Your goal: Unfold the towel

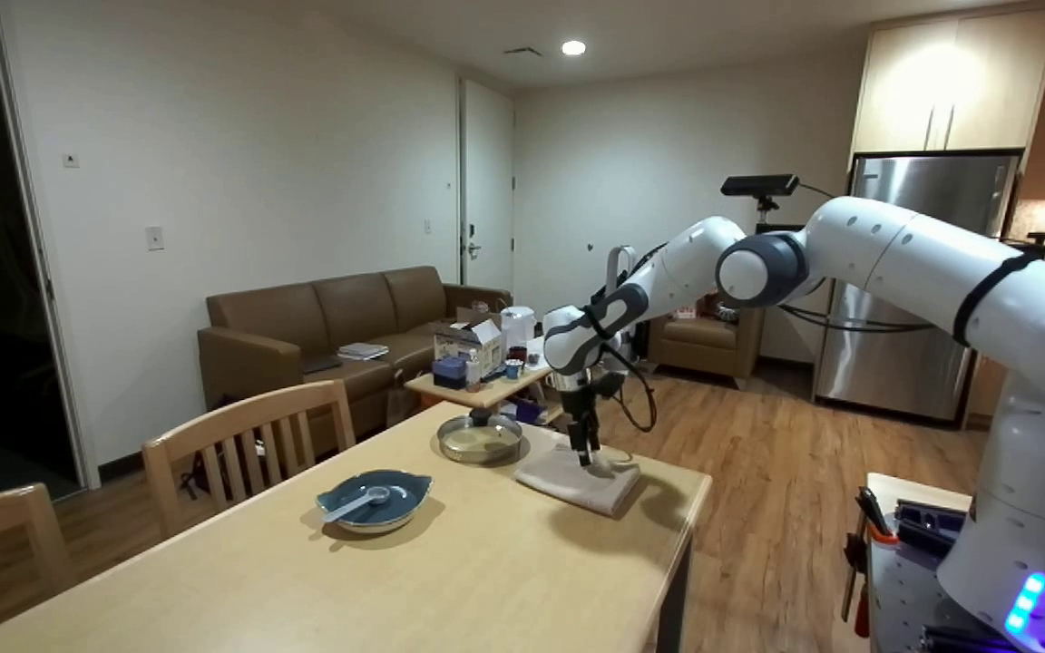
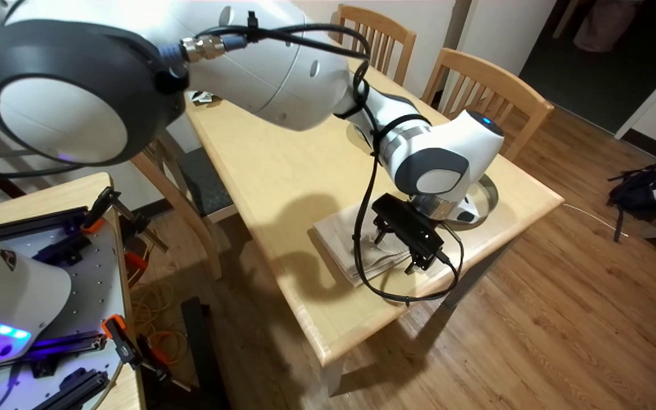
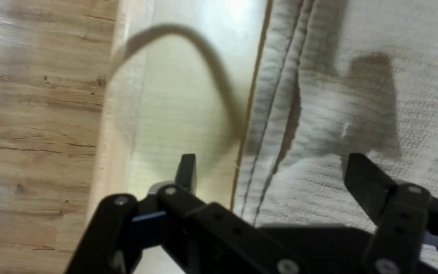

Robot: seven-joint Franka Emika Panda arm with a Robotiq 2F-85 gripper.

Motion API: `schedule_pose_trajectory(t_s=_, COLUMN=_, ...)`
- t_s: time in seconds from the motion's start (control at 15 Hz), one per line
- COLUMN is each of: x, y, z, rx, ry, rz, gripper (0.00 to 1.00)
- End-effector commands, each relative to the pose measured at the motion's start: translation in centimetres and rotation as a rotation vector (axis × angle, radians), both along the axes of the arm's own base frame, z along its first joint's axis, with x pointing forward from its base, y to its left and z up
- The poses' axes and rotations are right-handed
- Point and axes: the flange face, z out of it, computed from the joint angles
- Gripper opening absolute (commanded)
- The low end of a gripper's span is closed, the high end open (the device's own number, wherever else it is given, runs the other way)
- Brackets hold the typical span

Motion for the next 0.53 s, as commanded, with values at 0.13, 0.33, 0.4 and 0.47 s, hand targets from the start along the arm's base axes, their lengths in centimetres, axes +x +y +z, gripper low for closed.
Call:
schedule_pose_trajectory(t_s=0.13, x=0.63, y=1.43, z=-0.28, rx=0.044, ry=0.014, rz=0.034, gripper=0.94)
schedule_pose_trajectory(t_s=0.33, x=0.54, y=1.49, z=-0.16, rx=0.056, ry=0.030, rz=0.014, gripper=1.00)
schedule_pose_trajectory(t_s=0.4, x=0.41, y=1.54, z=-0.14, rx=0.060, ry=0.040, rz=0.000, gripper=1.00)
schedule_pose_trajectory(t_s=0.47, x=0.29, y=1.58, z=-0.09, rx=0.059, ry=0.052, rz=-0.007, gripper=1.00)
